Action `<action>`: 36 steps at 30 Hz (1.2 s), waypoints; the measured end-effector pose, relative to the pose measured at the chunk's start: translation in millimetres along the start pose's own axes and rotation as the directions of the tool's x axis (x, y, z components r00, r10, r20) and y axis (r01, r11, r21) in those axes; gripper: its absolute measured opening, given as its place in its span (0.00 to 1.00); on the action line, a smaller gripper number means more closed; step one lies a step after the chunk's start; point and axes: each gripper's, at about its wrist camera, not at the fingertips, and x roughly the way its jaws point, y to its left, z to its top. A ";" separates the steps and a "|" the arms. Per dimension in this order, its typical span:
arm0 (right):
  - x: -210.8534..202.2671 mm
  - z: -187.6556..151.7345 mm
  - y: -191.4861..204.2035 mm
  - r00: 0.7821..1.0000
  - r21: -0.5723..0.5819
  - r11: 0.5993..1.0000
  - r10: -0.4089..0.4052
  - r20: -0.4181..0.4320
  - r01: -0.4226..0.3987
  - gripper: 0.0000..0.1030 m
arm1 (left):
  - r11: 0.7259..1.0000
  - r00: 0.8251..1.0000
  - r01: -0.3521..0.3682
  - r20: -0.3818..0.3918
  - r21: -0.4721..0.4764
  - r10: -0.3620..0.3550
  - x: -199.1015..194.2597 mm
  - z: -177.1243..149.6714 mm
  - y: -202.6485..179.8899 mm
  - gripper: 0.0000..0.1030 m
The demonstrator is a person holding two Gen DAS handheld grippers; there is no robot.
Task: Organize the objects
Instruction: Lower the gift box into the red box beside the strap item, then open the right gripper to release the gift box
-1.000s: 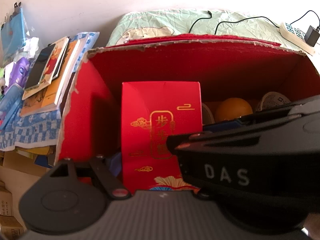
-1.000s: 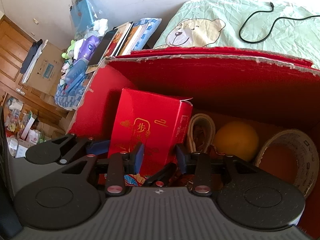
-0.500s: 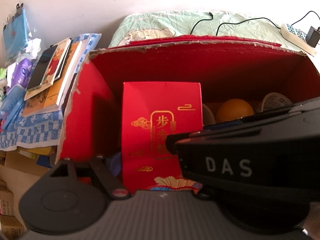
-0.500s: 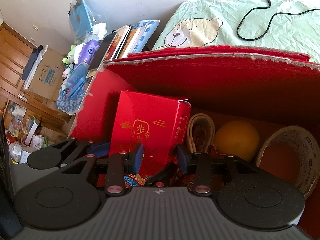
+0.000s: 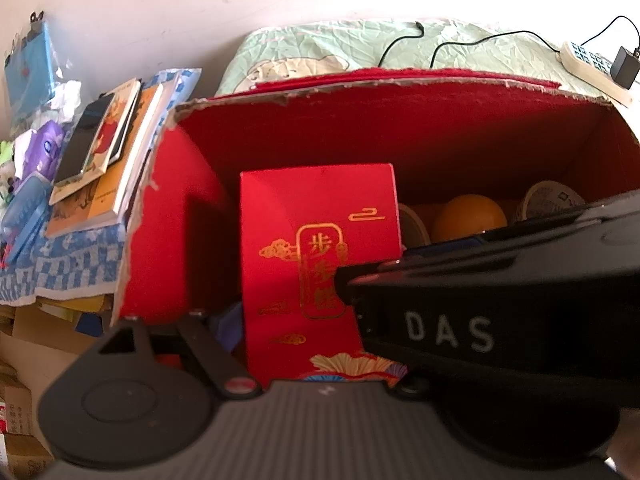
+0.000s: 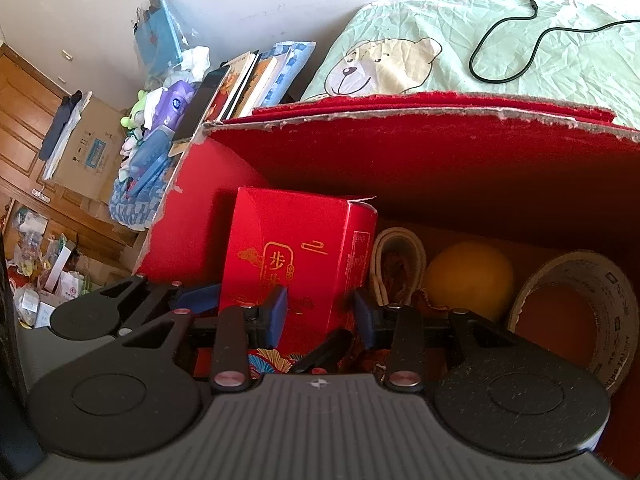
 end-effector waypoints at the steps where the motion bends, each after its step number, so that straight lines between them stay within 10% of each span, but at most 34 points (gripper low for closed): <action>1: 0.0 -0.1 -0.5 1.000 0.002 1.000 -0.001 0.000 0.001 0.39 | 1.000 1.000 0.001 0.000 0.005 -0.001 -0.1 0.0 0.0 0.84; 36: -0.5 -2.5 -1.3 0.999 0.015 0.999 0.031 -0.015 -0.030 0.32 | 0.995 0.998 -0.056 0.036 0.083 0.053 -8.7 0.5 -0.6 0.94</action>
